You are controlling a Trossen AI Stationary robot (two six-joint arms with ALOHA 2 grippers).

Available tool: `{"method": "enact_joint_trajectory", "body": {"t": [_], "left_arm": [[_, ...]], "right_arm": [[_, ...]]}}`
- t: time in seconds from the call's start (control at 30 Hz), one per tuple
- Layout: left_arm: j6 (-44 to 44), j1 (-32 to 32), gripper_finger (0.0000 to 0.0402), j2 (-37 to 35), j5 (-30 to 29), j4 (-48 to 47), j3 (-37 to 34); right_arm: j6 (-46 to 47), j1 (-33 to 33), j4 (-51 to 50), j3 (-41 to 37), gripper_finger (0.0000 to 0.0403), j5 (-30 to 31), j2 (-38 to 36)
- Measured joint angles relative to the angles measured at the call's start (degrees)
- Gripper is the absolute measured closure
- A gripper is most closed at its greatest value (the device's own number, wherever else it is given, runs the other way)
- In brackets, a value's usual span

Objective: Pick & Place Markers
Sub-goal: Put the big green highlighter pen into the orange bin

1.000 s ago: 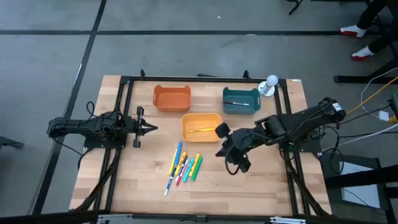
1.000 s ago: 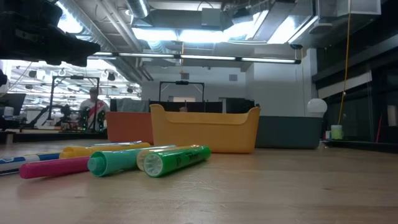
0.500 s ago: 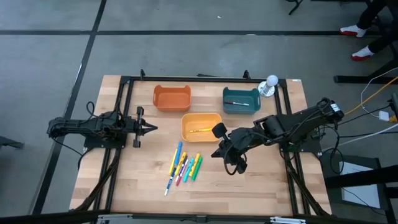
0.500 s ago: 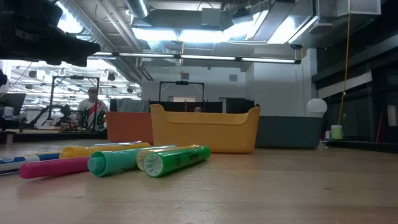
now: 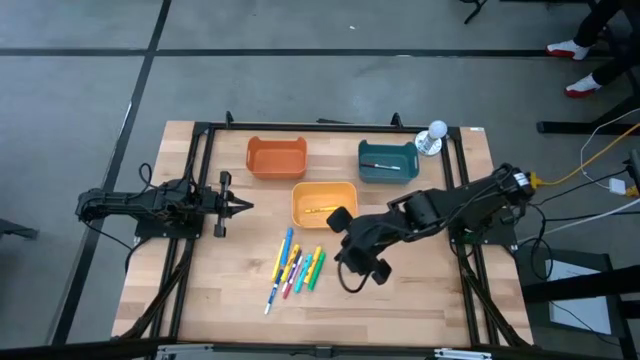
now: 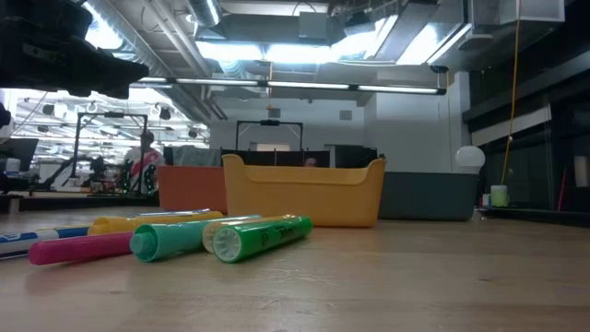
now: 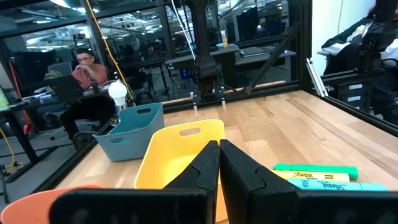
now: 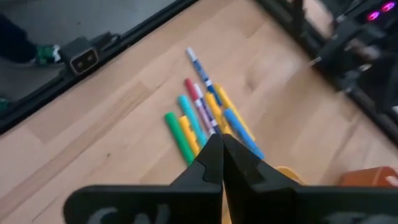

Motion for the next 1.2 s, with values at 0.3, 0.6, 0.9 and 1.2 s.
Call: {"method": "enact_joint_trajectory", "body": {"t": [0.3,0.6,0.9,1.2], "left_arm": [[0.00,0.01,0.0392,-0.01,0.00,0.00,-0.01],[0.00,0.02,0.0389,-0.01,0.00,0.00,0.00],[0.00,0.01,0.0393,0.00,0.00,0.00,0.01],[0.00,0.01,0.0391,0.00,0.00,0.00,0.00]], "right_arm": [[-0.02,-0.07,-1.83,0.67,0.0403,-2.92,4.53],[0.11,-0.28,-1.41,0.67,0.0403,-2.86,9.15],[0.01,-0.33,-0.33,0.67,0.0403,-2.85,12.52],[-0.30,-1.46,0.85,0.61,0.0381,-2.89,14.44]]}}
